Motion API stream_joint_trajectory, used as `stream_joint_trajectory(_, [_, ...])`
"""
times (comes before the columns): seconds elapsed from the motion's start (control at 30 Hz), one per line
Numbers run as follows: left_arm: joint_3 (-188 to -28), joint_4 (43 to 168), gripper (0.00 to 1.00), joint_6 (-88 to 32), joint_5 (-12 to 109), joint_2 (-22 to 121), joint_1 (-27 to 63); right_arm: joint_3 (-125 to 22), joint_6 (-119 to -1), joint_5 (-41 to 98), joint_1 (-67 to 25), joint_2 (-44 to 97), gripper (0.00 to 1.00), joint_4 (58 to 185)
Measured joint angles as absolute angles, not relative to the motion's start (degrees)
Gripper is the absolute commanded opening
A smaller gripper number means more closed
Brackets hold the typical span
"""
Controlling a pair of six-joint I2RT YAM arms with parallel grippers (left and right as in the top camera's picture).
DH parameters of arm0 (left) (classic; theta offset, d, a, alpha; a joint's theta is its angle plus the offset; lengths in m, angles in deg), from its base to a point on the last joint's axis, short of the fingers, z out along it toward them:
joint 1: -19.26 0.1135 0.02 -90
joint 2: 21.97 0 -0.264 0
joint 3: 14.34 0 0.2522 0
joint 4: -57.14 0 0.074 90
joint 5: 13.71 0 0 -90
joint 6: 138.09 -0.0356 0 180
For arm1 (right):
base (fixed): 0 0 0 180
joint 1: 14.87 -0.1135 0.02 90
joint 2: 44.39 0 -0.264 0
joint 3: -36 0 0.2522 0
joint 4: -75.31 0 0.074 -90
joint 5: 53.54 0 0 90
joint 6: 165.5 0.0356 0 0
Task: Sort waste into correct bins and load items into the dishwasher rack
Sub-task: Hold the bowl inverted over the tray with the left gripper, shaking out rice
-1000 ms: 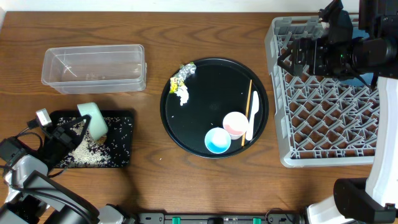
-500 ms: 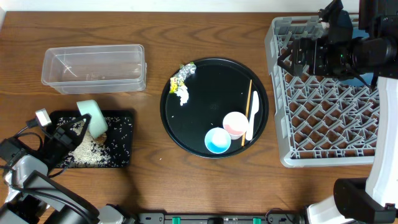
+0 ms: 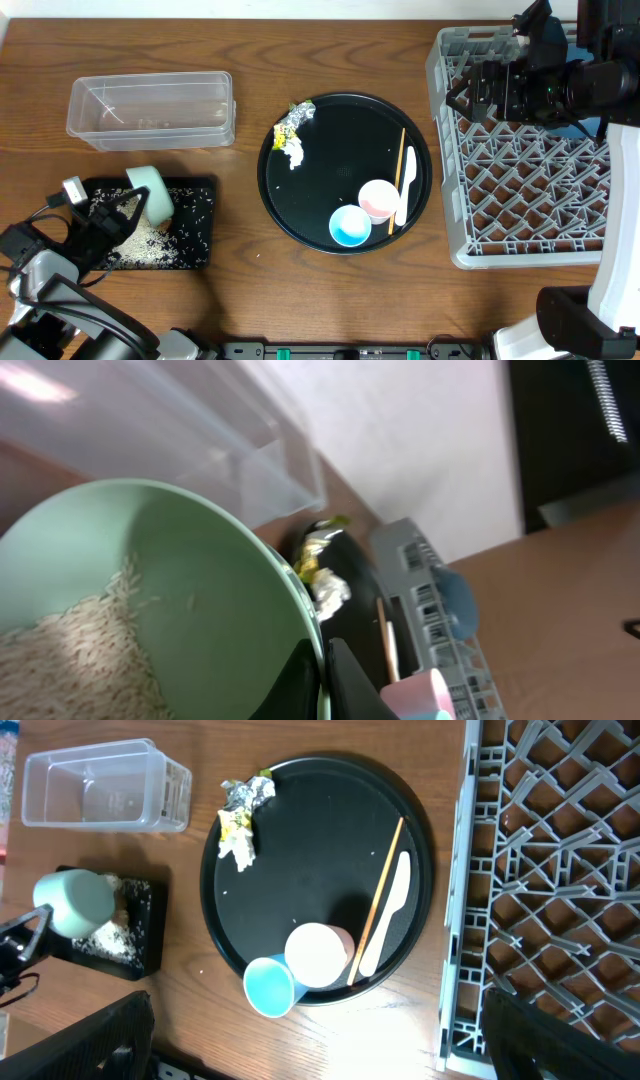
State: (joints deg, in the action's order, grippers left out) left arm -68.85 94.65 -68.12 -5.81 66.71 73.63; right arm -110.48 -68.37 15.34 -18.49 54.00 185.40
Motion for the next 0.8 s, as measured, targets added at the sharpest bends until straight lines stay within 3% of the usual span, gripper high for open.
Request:
stream_joint_trajectory(0.3, [-68.85,91.15,0.06,-59.25,-1.99,66.64,73.58,-110.48,-68.37,15.34,-18.49,54.00,0.99,185.43])
stream_joint_trajectory(0.8, [-68.83,90.17,0.06,-64.87,-10.91,66.78,73.58,-110.48,-68.37,15.34,-18.49,54.00,0.99,185.40])
